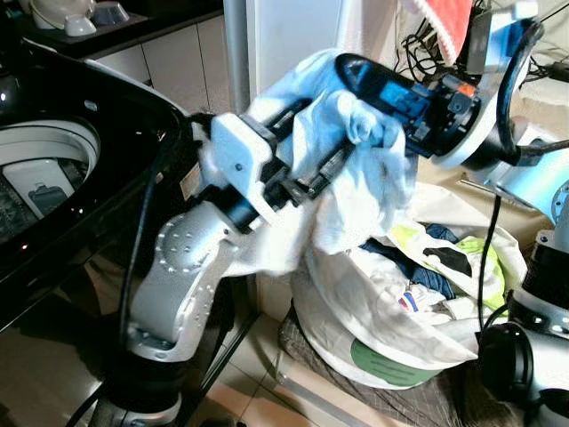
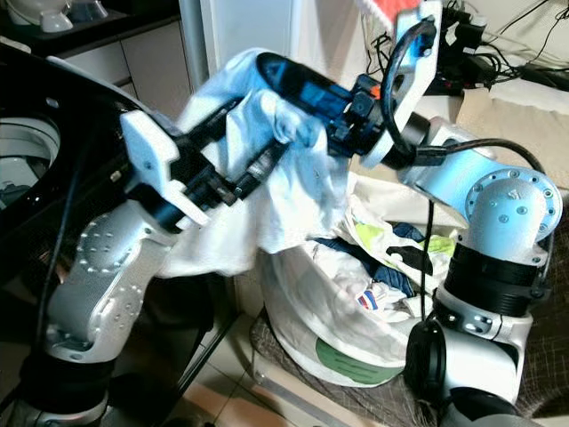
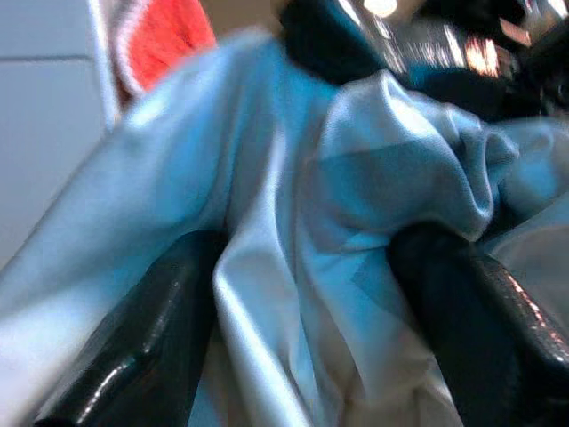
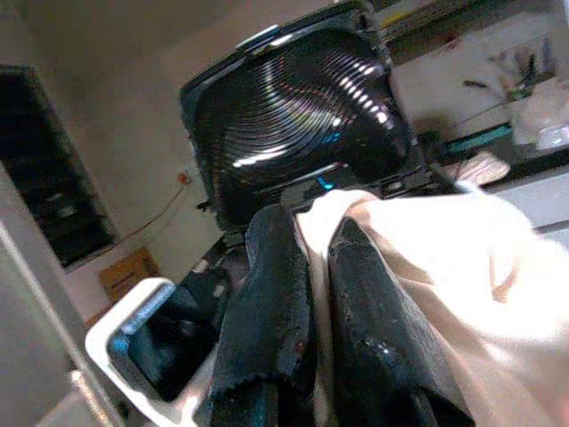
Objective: Clothes washing
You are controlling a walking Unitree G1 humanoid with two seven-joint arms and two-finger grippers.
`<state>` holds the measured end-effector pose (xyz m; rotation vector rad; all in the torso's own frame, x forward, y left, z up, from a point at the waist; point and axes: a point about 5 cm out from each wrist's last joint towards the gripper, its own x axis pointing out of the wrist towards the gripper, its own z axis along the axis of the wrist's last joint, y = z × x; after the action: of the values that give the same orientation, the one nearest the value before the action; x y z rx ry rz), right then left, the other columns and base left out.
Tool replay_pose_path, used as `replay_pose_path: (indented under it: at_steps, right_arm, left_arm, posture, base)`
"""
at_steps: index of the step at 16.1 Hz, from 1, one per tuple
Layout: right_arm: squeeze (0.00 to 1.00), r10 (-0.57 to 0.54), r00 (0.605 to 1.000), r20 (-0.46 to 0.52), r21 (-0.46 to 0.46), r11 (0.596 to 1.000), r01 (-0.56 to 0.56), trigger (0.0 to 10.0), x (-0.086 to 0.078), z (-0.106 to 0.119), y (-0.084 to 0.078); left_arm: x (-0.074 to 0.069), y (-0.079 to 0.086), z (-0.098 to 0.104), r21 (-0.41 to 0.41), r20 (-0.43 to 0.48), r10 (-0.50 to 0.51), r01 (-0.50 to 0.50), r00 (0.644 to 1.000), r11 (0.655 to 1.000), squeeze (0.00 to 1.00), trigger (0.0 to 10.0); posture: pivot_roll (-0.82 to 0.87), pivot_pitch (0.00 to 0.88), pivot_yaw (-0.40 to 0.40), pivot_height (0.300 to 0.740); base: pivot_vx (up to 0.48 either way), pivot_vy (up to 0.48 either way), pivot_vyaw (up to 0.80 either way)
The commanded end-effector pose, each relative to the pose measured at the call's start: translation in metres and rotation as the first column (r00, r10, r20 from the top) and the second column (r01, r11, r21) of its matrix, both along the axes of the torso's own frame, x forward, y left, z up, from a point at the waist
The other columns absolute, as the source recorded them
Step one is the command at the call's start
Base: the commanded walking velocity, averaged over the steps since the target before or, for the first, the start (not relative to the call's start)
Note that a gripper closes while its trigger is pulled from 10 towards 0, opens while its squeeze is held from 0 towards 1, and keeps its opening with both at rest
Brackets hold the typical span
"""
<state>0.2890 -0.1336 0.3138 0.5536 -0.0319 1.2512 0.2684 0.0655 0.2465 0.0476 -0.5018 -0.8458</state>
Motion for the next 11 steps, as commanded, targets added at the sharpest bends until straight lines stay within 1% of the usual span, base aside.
replay_pose_path:
  at_steps: [1, 2, 3, 4, 11]
  right_arm:
    - [0.00, 0.041, 0.998, 0.037, 0.024, 0.999, -0.042, 0.0, -0.0093, 0.0081, 0.0018]
    - [0.00, 0.044, 0.998, 0.037, 0.027, 0.999, -0.045, 0.0, -0.0110, 0.0088, 0.0014]
    - [0.00, 0.045, 0.998, 0.036, 0.030, 0.998, -0.046, 0.0, -0.0118, 0.0092, 0.0012]
    - [0.00, 0.046, 0.998, 0.036, 0.033, 0.998, -0.047, 0.0, -0.0126, 0.0098, 0.0007]
    - [0.00, 0.036, 0.999, 0.017, 0.032, 0.999, -0.037, 0.0, -0.0155, 0.0088, 0.0018]
  left_arm:
    - [0.0027, -0.0052, -0.0153, 0.091, -0.035, 0.007, -0.004, 0.999, 0.996, 0.22, 10.0]
    - [0.0041, -0.0038, -0.0184, 0.110, -0.035, 0.029, -0.025, 0.999, 0.994, 0.05, 10.0]
    - [0.0053, -0.0027, -0.0189, 0.107, -0.037, 0.042, -0.038, 0.998, 0.994, 0.00, 4.7]
    - [0.0078, -0.0003, -0.0183, 0.103, -0.040, 0.061, -0.056, 0.997, 0.993, 0.00, 0.0]
    - [0.0098, 0.0021, -0.0177, 0.095, -0.046, 0.062, -0.058, 0.997, 0.994, 0.00, 0.0]
  posture:
    - [-0.03, 0.000, -0.041, 0.740]
    - [-0.03, 0.000, -0.038, 0.740]
    - [-0.03, 0.000, -0.037, 0.740]
    - [-0.03, 0.000, -0.036, 0.740]
    - [-0.03, 0.000, -0.028, 0.740]
  base:
    - [0.000, 0.000, 0.00]
    - [0.000, 0.000, 0.00]
    - [0.000, 0.000, 0.00]
    - [0.000, 0.000, 0.00]
    - [0.000, 0.000, 0.00]
